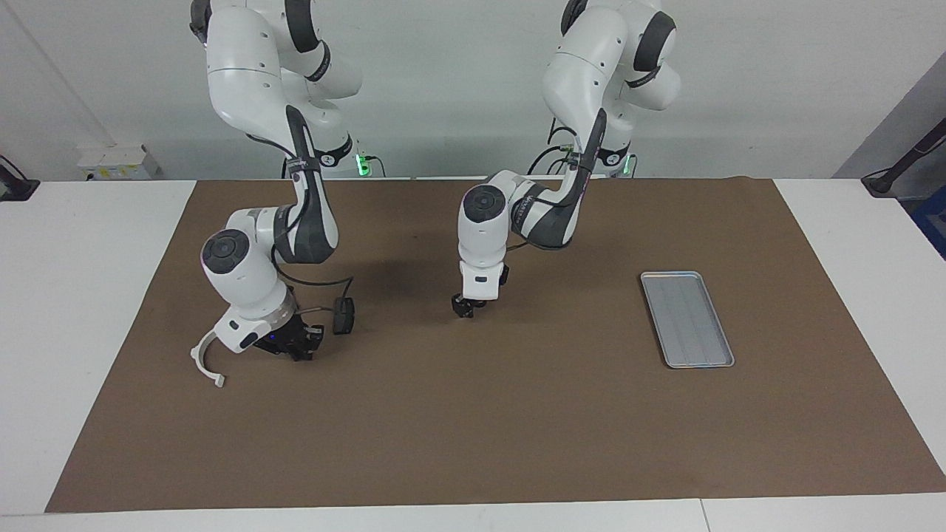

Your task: Pick bearing gear from pile to tray

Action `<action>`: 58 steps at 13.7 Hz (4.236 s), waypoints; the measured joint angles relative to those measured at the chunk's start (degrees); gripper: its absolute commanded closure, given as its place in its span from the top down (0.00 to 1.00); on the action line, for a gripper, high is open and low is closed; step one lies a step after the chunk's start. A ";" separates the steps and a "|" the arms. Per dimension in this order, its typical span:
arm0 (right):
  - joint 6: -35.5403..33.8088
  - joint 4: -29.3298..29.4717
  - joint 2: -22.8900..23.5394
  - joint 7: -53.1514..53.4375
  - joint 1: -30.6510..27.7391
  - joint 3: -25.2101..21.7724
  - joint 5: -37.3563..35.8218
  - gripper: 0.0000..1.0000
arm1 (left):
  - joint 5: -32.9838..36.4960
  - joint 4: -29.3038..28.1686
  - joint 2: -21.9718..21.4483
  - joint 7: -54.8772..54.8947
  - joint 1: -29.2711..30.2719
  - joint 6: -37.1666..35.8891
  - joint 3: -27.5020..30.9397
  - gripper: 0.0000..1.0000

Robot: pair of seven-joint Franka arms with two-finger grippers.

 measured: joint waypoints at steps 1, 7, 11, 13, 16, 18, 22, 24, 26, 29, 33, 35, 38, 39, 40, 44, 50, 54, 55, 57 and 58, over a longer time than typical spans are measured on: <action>-0.45 0.72 -0.02 0.00 0.01 0.00 0.00 0.00 | 0.08 -0.30 -0.29 0.00 -0.11 -0.04 0.01 0.00; -7.85 7.40 -1.45 0.00 0.21 0.17 -0.07 0.00 | 0.10 -0.60 -0.54 -0.53 -0.03 -0.04 0.34 0.00; -8.51 8.36 -1.61 0.00 0.23 0.29 -0.08 0.00 | 0.11 -0.88 -3.73 2.80 4.12 -3.58 1.93 0.00; -9.33 8.58 -1.75 0.60 0.79 0.45 -0.06 0.00 | 0.11 -1.20 -5.88 7.61 6.97 -6.79 2.01 0.00; -11.28 8.81 -3.03 10.61 5.80 0.77 -0.05 0.00 | 0.14 -2.07 -9.19 16.76 12.38 -10.99 2.18 0.00; -12.78 8.84 -4.26 20.55 11.60 0.90 -0.06 0.00 | 0.16 -4.55 -12.03 25.49 17.75 -12.20 2.28 0.00; -13.70 8.48 -5.79 38.42 22.21 1.06 -0.07 0.00 | 0.17 -9.64 -15.44 47.28 30.16 -12.20 2.42 0.00; -12.55 7.17 -6.08 44.88 26.95 1.10 -0.07 0.00 | 0.17 -10.60 -15.58 56.16 35.49 -11.69 2.44 0.00; -10.31 5.89 -6.01 50.79 31.47 1.10 -0.07 0.00 | 0.17 -12.57 -15.72 59.41 38.13 -7.73 2.39 0.00; -6.83 4.96 -4.62 54.66 35.60 1.06 -0.07 0.00 | 0.17 -19.27 -16.96 59.58 38.31 0.00 1.80 0.00; -2.40 4.46 -0.30 54.48 35.53 0.43 -0.82 0.00 | 0.17 -24.17 -19.00 59.57 38.31 2.61 1.55 0.00; -2.06 4.46 0.10 53.28 34.52 0.25 -0.93 0.00 | 0.17 -25.94 -19.75 59.57 38.31 4.47 1.55 0.00; -1.48 4.38 0.20 51.96 33.55 0.22 -0.93 0.00 | 0.17 -28.81 -20.19 59.57 38.31 7.99 1.55 0.06; -1.25 4.33 0.35 51.91 33.41 0.22 -0.94 0.00 | 0.17 -29.24 -20.31 59.57 38.31 8.53 1.55 0.22; -0.85 4.28 0.58 51.86 33.25 0.22 -0.95 0.00 | 0.17 -29.44 -20.54 59.57 38.31 8.67 1.55 0.47; 1.09 4.15 2.34 50.83 33.10 0.23 -0.95 0.00 | 0.17 -29.10 -20.99 59.57 38.30 9.20 1.53 0.50; 2.23 3.96 3.16 50.01 33.07 0.22 -0.95 1.00 | -2.12 -22.55 -21.29 49.42 33.37 6.24 0.22 0.47; -8.00 12.11 2.23 48.75 30.08 -0.18 -0.99 1.00 | -2.20 -20.08 -21.25 35.72 24.42 5.09 -0.17 0.46; -12.59 15.74 1.28 45.49 27.44 -0.18 -0.99 1.00 | -2.20 -19.60 -21.24 33.51 22.56 4.98 -0.18 0.46; -18.72 20.22 -1.90 37.16 21.52 -0.19 -0.94 1.00 | -2.26 -18.39 -20.92 30.42 19.64 4.48 -0.18 0.46; -21.24 20.99 -3.80 32.81 18.90 -0.23 -0.98 1.00 | -2.27 -17.54 -20.30 28.16 18.27 4.28 -0.14 0.46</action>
